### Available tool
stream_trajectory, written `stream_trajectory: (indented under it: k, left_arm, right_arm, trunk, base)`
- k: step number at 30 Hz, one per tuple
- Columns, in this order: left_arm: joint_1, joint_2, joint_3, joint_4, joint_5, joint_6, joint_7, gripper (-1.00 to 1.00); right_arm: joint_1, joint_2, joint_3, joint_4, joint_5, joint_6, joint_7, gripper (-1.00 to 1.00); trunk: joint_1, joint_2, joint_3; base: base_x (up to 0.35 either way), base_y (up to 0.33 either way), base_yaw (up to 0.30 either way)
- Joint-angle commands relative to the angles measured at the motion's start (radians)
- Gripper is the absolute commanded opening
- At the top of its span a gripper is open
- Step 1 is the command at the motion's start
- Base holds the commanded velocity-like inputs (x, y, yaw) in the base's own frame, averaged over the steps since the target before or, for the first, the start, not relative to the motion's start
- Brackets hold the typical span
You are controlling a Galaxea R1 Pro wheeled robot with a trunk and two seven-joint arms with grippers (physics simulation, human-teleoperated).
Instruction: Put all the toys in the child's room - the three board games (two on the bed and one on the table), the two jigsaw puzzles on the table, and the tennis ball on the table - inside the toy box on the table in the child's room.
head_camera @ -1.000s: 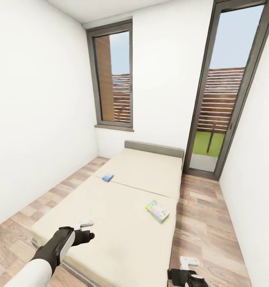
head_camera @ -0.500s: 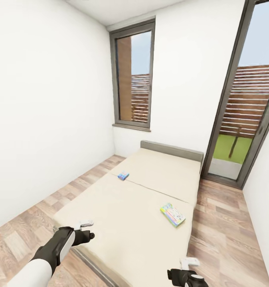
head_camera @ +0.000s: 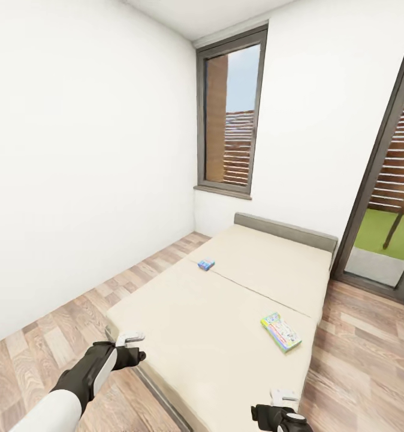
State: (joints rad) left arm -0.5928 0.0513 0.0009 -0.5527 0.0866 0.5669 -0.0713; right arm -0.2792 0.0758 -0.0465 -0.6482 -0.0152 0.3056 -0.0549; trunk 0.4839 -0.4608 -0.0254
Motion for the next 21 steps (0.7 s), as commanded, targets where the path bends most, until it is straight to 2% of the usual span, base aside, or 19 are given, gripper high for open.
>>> stream_trajectory:
  k: [1, 6, 14, 21]
  left_arm:
    - [-0.001, 0.000, -0.013, -0.001, 0.009, 0.005, 0.001, 1.00]
    - [-0.001, -0.001, -0.034, -0.001, 0.010, 0.003, 0.001, 1.00]
    - [-0.001, -0.001, -0.039, -0.001, 0.009, 0.002, 0.001, 1.00]
    - [-0.001, -0.001, -0.039, -0.001, 0.009, 0.002, 0.001, 1.00]
  right_arm:
    - [0.000, 0.001, -0.003, -0.002, -0.002, 0.005, -0.002, 1.00]
    - [0.000, 0.000, -0.003, -0.002, -0.002, 0.006, -0.002, 1.00]
    - [0.000, 0.001, -0.003, -0.002, -0.002, 0.006, -0.002, 1.00]
    - [0.000, 0.001, -0.003, -0.002, -0.002, 0.005, -0.002, 1.00]
  trunk:
    - [0.001, -0.002, -0.002]
    - [0.001, -0.002, -0.002]
    - [0.001, -0.002, -0.002]
    - [0.001, -0.002, -0.002]
  base:
    - [0.000, -0.124, 0.291]
    - [0.000, -0.056, 0.291]
    - [-0.005, -0.010, 0.291]
    - [-0.210, -0.001, 0.280]
